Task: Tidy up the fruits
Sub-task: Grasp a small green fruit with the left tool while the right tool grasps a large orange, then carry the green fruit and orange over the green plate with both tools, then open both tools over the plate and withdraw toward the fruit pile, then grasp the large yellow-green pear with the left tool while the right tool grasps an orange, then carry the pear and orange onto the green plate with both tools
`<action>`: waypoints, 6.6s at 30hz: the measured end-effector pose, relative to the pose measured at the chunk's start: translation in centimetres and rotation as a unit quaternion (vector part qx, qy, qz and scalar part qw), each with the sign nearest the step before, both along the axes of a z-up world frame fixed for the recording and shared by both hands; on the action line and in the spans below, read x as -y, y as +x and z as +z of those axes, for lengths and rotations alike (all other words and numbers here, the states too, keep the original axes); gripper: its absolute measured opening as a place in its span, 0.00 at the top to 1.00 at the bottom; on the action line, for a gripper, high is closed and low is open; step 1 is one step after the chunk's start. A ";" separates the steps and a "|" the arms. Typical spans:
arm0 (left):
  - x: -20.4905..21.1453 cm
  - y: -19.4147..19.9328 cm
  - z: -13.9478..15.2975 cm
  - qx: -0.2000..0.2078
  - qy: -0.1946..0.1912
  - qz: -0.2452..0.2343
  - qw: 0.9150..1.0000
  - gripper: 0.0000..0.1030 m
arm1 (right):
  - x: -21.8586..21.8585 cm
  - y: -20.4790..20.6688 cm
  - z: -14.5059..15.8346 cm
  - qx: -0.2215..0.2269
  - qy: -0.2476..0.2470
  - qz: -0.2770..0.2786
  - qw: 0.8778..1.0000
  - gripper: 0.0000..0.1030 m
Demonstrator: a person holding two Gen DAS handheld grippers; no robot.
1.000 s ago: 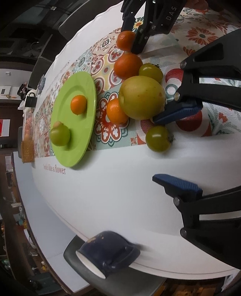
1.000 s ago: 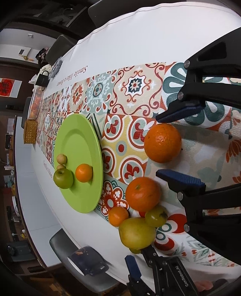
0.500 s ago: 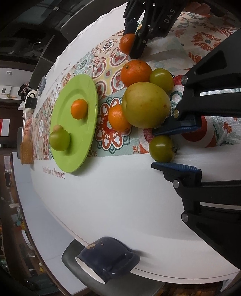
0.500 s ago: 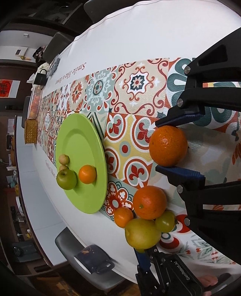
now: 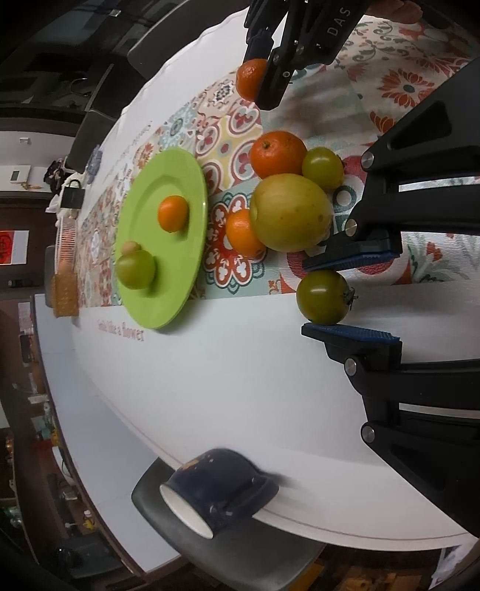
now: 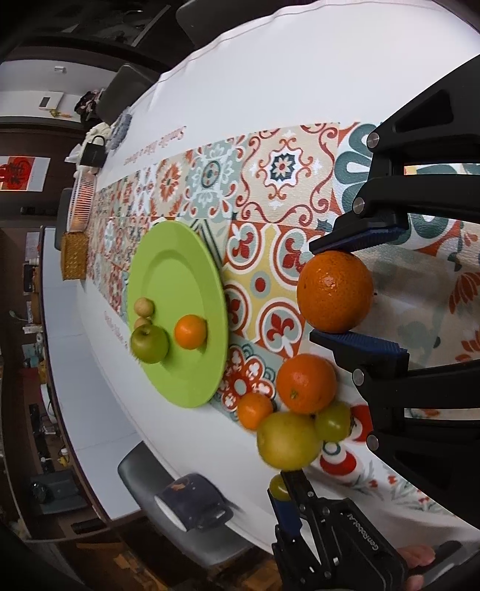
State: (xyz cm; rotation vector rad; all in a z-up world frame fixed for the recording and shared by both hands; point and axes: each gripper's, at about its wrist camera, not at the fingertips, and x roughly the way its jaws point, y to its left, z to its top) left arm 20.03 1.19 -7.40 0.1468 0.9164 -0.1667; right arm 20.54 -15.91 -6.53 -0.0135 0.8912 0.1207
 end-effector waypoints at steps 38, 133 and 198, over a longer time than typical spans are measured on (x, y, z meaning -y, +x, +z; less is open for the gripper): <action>4.4 3.4 11.2 0.096 -0.032 -0.040 0.994 0.73 | 1.6 3.0 11.2 0.121 0.030 0.033 0.992 0.60; 1.2 -6.0 8.4 0.104 -0.010 -0.045 0.994 0.23 | -1.8 -5.5 7.6 0.116 -0.027 0.116 0.986 0.34; 2.9 1.0 -0.2 -0.025 -0.044 -0.069 0.996 0.54 | -1.7 0.9 -0.5 0.008 0.010 0.136 0.991 0.58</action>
